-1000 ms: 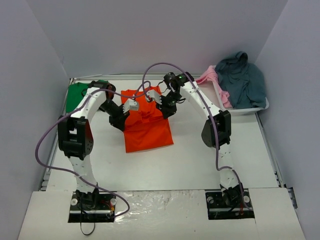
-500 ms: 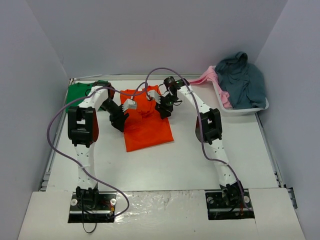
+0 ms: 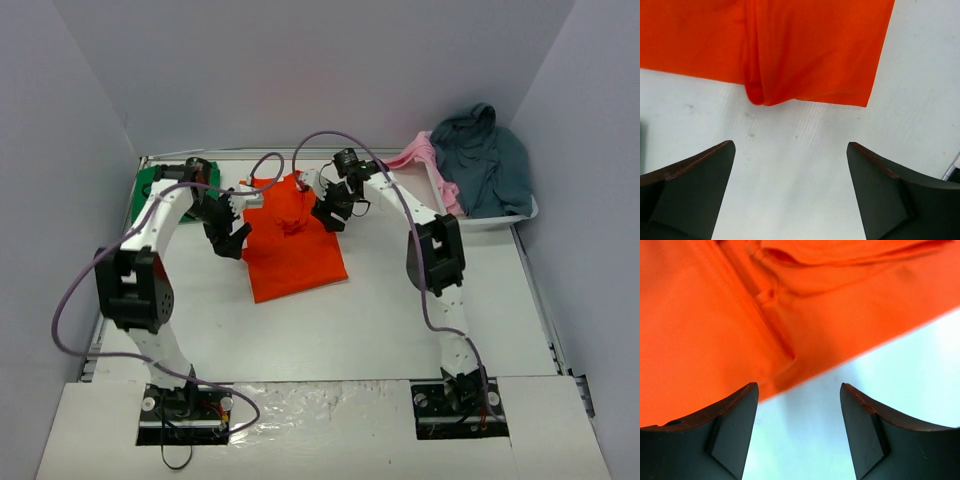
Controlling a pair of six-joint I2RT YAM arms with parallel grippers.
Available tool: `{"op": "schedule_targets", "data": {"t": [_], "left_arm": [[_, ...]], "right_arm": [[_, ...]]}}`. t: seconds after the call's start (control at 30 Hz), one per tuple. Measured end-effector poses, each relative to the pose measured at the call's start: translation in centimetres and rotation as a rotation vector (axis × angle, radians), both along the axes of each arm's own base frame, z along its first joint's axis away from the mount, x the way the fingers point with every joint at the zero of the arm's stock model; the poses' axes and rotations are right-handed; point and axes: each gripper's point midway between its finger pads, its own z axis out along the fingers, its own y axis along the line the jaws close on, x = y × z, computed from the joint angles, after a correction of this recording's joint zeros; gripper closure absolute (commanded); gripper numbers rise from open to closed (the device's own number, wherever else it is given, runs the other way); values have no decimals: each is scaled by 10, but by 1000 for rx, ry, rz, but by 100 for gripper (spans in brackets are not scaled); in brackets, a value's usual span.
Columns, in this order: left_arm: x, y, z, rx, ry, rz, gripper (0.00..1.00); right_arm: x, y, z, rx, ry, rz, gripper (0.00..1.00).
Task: Fold and stack the t-shirts
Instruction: Fold the folded rectangular tshirt in 1/3 of the way
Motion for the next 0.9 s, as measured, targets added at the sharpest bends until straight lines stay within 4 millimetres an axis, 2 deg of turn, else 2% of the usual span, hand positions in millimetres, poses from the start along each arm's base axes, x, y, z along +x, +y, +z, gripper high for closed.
{"op": "schedule_targets", "data": {"t": [0.1, 0.2, 0.3, 0.37, 0.47, 0.57, 0.67, 0.73, 0.9], "left_arm": [[-8, 2, 31, -4, -145, 53, 6], [-28, 2, 45, -11, -232, 78, 6], [-48, -5, 36, 16, -271, 54, 5], [-66, -14, 17, 51, -277, 10, 6], [-94, -22, -16, 106, -240, -47, 6], [-105, -16, -36, 157, -211, -40, 6], [-97, -10, -36, 179, -242, 6, 6], [-88, -9, -30, 175, -290, 47, 6], [-85, -6, -18, 117, -324, 133, 6]], "right_arm": [[-14, -6, 35, -8, -68, -30, 37], [-33, -3, 76, 17, -143, -27, 36], [-56, 3, 106, 47, -194, -12, 36], [-73, 5, 113, 63, -192, -5, 36], [-94, -2, 102, 59, -136, -16, 36], [-110, -18, 75, 36, -50, -39, 36], [-133, -35, 47, -3, 31, -33, 36], [-148, -43, 38, -29, 60, -16, 36], [-170, -43, 41, -37, 35, 57, 36]]}}
